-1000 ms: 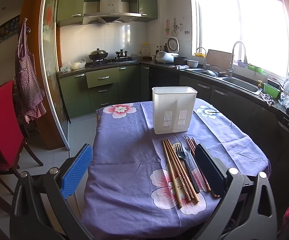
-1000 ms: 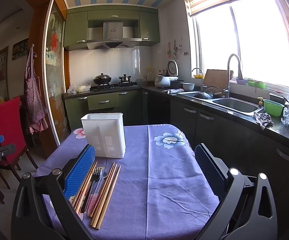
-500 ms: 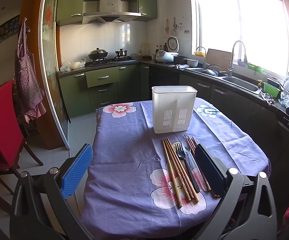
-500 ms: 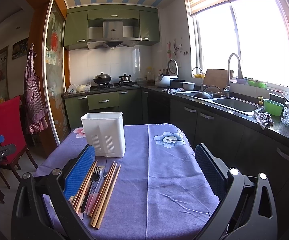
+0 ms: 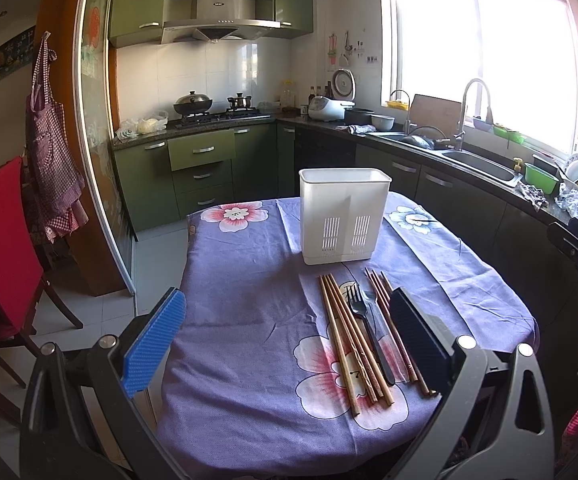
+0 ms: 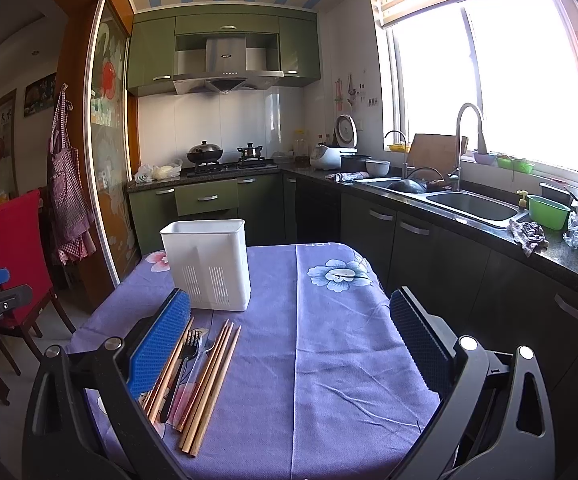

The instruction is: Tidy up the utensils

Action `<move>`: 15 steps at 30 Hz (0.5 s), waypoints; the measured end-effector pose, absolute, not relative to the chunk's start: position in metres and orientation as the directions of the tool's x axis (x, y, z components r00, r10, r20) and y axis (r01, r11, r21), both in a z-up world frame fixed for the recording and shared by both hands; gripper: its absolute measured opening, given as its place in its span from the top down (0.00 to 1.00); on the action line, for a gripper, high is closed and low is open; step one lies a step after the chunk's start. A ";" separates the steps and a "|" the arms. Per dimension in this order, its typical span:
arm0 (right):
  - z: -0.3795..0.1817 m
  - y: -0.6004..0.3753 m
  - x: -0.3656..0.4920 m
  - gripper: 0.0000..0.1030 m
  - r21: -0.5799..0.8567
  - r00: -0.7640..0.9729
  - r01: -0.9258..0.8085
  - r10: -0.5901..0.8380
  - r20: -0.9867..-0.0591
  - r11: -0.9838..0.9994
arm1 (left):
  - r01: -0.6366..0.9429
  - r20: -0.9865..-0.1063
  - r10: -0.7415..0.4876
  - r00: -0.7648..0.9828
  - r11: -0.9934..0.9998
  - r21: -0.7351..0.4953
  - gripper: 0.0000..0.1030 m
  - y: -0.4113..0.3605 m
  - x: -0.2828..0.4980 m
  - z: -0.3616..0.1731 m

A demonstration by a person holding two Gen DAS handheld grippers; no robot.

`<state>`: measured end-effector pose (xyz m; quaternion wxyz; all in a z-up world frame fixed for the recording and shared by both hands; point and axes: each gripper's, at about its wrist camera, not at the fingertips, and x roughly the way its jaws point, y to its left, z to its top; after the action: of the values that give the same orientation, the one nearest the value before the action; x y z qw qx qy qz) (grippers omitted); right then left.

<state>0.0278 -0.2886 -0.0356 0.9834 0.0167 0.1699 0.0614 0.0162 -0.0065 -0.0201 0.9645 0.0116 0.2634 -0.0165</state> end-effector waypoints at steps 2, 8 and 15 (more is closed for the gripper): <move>-0.038 -0.292 0.038 0.04 0.077 0.917 -0.135 0.154 -0.367 0.988 | 0.044 -0.546 -0.025 0.838 0.999 0.021 0.06 -0.013 0.030 -0.022; -0.057 -0.303 0.087 0.04 0.142 0.824 -0.157 0.209 -0.526 0.977 | 0.061 -0.685 -0.025 0.728 0.998 0.028 0.06 -0.035 0.090 -0.043; -0.080 -0.304 0.128 0.04 0.192 0.742 -0.184 0.264 -0.616 0.964 | 0.054 -0.846 -0.057 0.530 0.998 -0.034 0.15 -0.056 0.158 -0.101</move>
<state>0.1278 -0.3044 -0.0804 0.9314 0.0591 0.3384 0.1202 0.1576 -0.0564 -0.1012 0.8746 -0.0017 0.4838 -0.0318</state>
